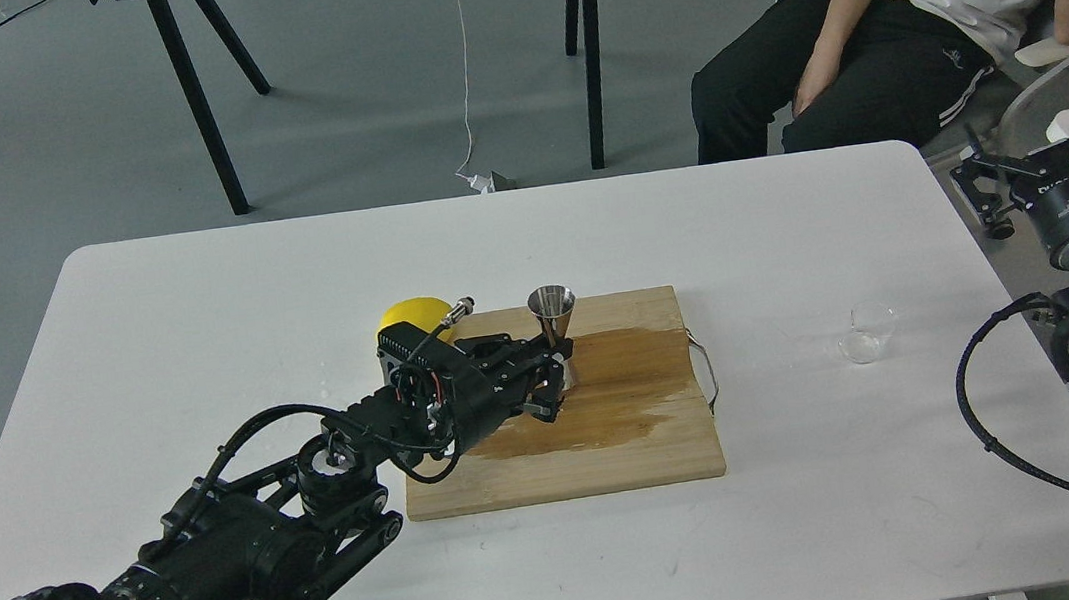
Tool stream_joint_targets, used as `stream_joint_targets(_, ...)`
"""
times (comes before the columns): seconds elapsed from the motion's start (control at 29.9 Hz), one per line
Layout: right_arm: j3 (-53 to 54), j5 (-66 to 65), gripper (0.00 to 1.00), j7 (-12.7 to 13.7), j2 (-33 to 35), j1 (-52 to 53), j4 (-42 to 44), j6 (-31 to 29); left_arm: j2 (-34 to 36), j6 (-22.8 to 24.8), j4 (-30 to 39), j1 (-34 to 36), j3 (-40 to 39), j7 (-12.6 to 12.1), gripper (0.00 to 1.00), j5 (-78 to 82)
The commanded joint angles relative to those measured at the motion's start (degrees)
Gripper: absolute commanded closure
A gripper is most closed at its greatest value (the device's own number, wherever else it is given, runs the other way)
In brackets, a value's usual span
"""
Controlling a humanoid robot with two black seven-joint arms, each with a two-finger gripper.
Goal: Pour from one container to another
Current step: 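Tilt the held jigger over the cutting board with the left gripper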
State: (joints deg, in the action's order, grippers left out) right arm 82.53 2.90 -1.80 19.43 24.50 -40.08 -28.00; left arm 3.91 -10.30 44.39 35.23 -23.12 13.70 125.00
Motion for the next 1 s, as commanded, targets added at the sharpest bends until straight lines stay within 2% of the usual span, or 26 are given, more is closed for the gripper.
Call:
stream_joint_targets(0.0,0.0,0.0,0.0,-0.05,-0.01,0.02,0.0,0.0,-0.13,0.02,-0.01,0.02,0.0,0.01,0.84,0.0)
stream_joint_targets(0.2,0.0,0.0,0.0,0.04,0.08,0.02,0.0,0.0,-0.3,0.02,-0.01,0.02,0.09,0.01,0.83,0.0)
stream_joint_targets(0.23,0.0,0.0,0.0,-0.05,0.08,0.02,0.0,0.0,-0.3,0.02,-0.1,0.02,0.0,0.01,0.79,0.0)
stream_joint_targets(0.3,0.0,0.0,0.0,-0.05,0.08,0.02,0.0,0.0,-0.3,0.11,-0.36,-0.07,0.09,0.01,0.65,0.0)
stream_joint_targets(0.67,-0.09,0.0,0.0,-0.05,-0.01,0.02,0.09,0.0,-0.3,0.11,-0.54,0.02,0.0,0.01,0.64,0.0)
stream_joint_targets(0.77,-0.09,0.0,0.0,-0.05,-0.01,0.02,0.09,0.0,-0.3,0.11,0.08,-0.16,0.0,0.19,0.52,0.0)
stream_joint_targets(0.97,-0.09,0.0,0.0,-0.05,-0.01,0.02,0.18,0.0,-0.3,0.02,0.08,-0.33,0.7,0.36,0.43,0.0)
